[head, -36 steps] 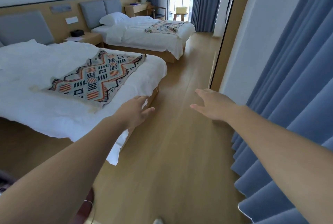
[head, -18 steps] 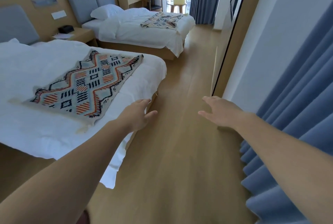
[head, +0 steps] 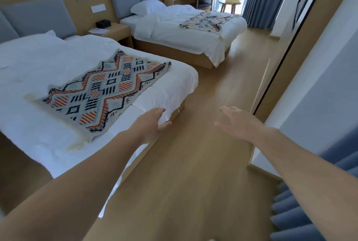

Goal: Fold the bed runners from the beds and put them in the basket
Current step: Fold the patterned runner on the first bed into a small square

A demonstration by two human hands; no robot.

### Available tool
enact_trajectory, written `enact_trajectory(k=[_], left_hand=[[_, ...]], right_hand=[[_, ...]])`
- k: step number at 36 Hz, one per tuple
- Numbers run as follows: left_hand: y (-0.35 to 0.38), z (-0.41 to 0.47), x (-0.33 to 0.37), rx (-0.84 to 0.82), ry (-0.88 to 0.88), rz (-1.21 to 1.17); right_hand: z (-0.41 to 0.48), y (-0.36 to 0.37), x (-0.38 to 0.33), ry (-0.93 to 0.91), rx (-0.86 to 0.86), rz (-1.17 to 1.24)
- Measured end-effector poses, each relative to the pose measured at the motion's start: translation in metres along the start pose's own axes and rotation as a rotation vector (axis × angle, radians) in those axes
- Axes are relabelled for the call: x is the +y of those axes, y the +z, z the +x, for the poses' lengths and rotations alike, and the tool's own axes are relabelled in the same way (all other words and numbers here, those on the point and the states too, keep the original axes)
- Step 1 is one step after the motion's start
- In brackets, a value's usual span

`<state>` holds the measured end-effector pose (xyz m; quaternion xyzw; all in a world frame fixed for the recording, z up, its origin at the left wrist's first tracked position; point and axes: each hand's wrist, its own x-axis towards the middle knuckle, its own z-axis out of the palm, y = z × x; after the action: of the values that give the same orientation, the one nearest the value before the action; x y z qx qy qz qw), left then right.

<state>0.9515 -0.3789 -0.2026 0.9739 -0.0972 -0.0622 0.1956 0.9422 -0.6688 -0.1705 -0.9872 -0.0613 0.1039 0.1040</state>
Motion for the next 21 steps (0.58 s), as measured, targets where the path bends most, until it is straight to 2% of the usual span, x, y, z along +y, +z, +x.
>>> enact_trajectory(k=[8, 21], left_hand=[[0.013, 0.059, 0.027, 0.021, -0.097, -0.027], [0.008, 0.196, 0.003, 0.036, -0.172, -0.045]], right_hand=[[0.08, -0.025, 0.046, -0.114, -0.01, 0.0], [0.223, -0.046, 0.066, -0.184, -0.055, -0.011]])
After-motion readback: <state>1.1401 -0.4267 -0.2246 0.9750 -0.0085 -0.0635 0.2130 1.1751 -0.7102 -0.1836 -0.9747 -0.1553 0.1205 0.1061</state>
